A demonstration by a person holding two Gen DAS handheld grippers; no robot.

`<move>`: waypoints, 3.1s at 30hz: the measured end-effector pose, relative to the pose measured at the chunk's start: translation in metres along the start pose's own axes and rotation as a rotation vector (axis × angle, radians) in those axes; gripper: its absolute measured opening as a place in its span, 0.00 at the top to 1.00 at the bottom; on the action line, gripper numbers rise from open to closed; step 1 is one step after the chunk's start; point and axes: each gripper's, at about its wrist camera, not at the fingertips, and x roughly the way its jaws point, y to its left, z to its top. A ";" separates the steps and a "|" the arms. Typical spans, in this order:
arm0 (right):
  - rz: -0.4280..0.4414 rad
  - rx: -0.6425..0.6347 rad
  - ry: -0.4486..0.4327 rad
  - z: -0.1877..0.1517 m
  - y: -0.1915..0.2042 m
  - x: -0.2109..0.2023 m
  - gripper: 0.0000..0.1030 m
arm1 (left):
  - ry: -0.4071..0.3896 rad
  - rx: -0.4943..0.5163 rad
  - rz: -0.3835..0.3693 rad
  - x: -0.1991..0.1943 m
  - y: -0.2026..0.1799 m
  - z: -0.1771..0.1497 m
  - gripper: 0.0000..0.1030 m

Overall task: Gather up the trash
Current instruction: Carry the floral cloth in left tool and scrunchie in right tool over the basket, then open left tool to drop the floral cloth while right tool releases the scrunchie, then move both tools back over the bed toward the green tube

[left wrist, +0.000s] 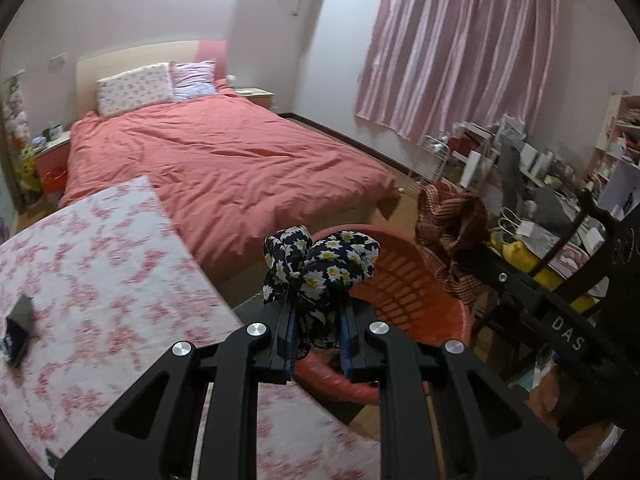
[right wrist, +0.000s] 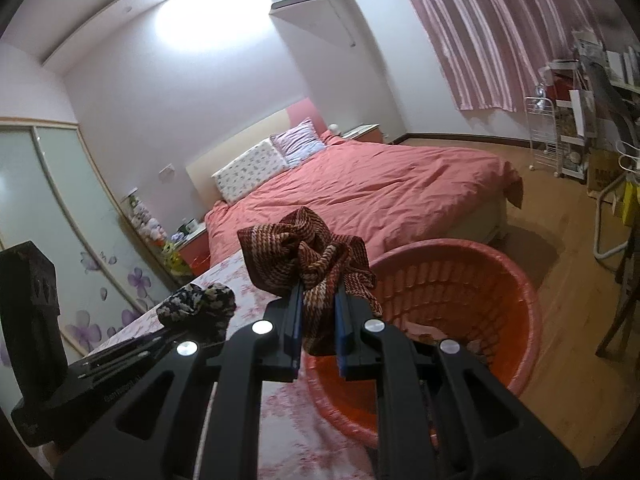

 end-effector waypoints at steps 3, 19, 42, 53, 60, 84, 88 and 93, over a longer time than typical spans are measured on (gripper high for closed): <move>-0.013 0.012 -0.006 0.002 -0.013 -0.001 0.87 | 0.009 0.008 -0.025 0.011 -0.012 0.000 0.84; -0.031 0.102 0.011 0.006 -0.063 0.018 0.86 | 0.079 0.038 -0.071 0.050 -0.043 -0.004 0.84; -0.066 0.191 0.053 -0.003 -0.091 0.037 0.55 | 0.193 0.025 -0.013 0.079 -0.038 -0.019 0.55; -0.105 0.045 0.052 -0.006 -0.056 0.030 0.52 | 0.146 0.027 0.115 0.042 0.004 -0.027 0.47; -0.067 -0.100 0.066 -0.015 -0.001 0.028 0.49 | 0.103 -0.046 0.224 -0.002 0.059 -0.033 0.47; 0.495 -0.751 0.498 -0.200 0.298 0.065 0.50 | 0.004 -0.498 0.678 -0.206 0.282 -0.149 0.45; 0.485 -0.852 0.568 -0.227 0.312 0.074 0.57 | 0.003 -0.537 0.691 -0.214 0.293 -0.158 0.45; 0.456 -0.906 0.611 -0.237 0.312 0.084 0.62 | -0.001 -0.544 0.684 -0.218 0.297 -0.162 0.45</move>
